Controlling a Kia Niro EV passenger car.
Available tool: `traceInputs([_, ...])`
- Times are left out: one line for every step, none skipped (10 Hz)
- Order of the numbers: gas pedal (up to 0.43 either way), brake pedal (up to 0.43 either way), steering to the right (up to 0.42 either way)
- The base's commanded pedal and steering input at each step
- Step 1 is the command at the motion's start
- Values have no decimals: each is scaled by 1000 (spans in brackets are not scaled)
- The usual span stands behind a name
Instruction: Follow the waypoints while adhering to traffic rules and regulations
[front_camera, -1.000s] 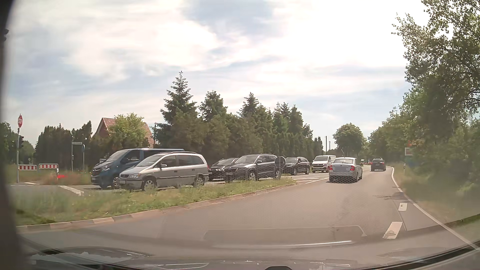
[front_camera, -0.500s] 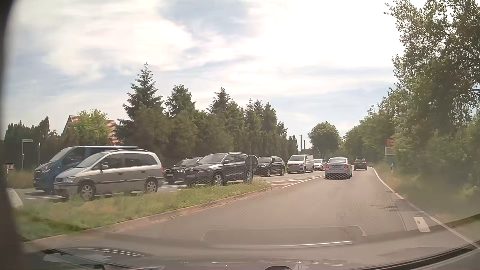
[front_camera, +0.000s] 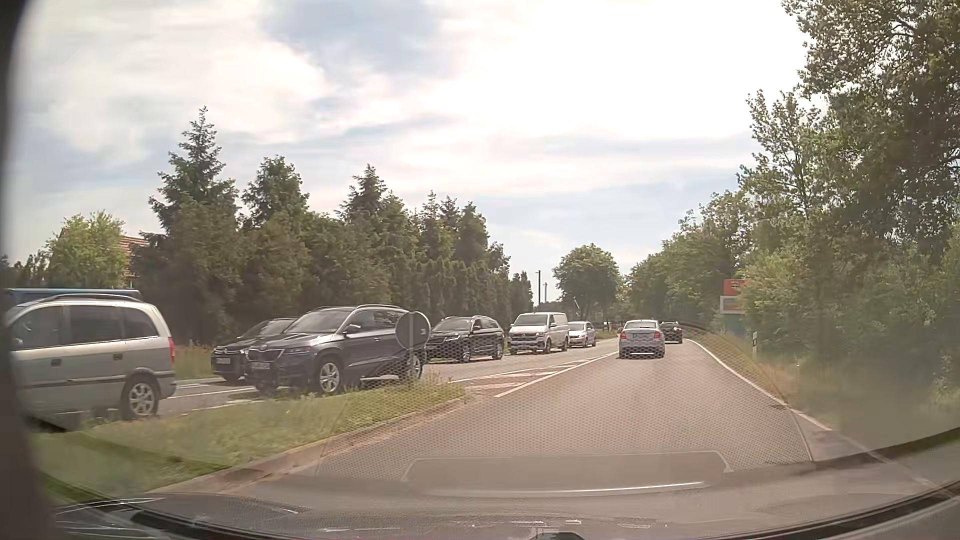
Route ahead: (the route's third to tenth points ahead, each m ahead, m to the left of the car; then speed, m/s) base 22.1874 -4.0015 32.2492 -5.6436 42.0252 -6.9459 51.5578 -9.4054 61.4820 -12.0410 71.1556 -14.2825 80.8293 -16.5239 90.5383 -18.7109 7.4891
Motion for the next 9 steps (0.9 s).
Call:
traceInputs([461, 0, 141])
traceInputs([461, 0, 141])
traceInputs([461, 0, 139])
traceInputs([461, 0, 135])
traceInputs([461, 0, 126])
traceInputs([449, 0, 118])
traceInputs([449, 0, 110])
traceInputs([449, 0, 102])
traceInputs([449, 0, 98])
